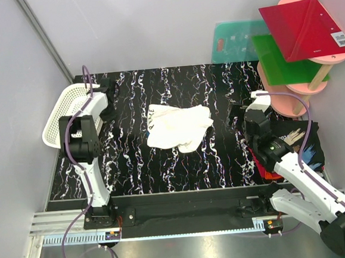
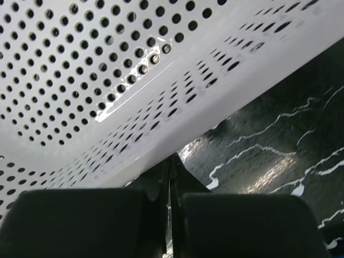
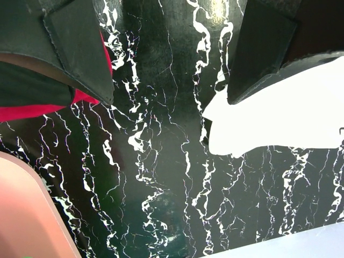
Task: Fold and stack the t-shirts
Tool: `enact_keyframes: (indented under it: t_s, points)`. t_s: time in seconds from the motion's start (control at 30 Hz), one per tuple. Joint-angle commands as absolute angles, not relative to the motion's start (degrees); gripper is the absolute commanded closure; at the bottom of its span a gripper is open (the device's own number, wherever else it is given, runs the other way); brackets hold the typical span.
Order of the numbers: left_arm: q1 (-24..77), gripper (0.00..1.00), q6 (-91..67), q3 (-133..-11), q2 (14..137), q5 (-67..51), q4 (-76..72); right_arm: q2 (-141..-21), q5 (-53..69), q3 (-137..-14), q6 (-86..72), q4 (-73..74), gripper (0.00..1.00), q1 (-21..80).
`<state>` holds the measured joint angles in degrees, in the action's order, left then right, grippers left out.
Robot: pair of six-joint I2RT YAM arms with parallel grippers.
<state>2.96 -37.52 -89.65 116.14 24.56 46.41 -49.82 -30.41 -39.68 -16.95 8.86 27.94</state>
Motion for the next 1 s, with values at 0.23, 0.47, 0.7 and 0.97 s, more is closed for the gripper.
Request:
enact_keyframes:
  t_s: [0.23,0.47,0.7,0.97]
  points:
    - [3.1,1.00,-38.2,-87.7,107.6,20.8,38.8,-48.8,-26.3,-38.9,-18.0,9.8,0.06,27.9]
    - [14.3,0.01,-32.5,-69.3,84.0,7.8,20.3,-57.7,-18.2,-40.3,-19.7,9.1,0.04,27.9]
    - [27.2,0.01,-25.4,-82.7,93.1,16.6,30.6,-63.7,-15.5,-41.5,-21.4,7.5,0.04,28.5]
    - [35.9,0.05,-23.7,-93.3,107.5,16.4,35.4,-63.1,-16.3,-40.2,-20.9,7.5,0.04,28.5]
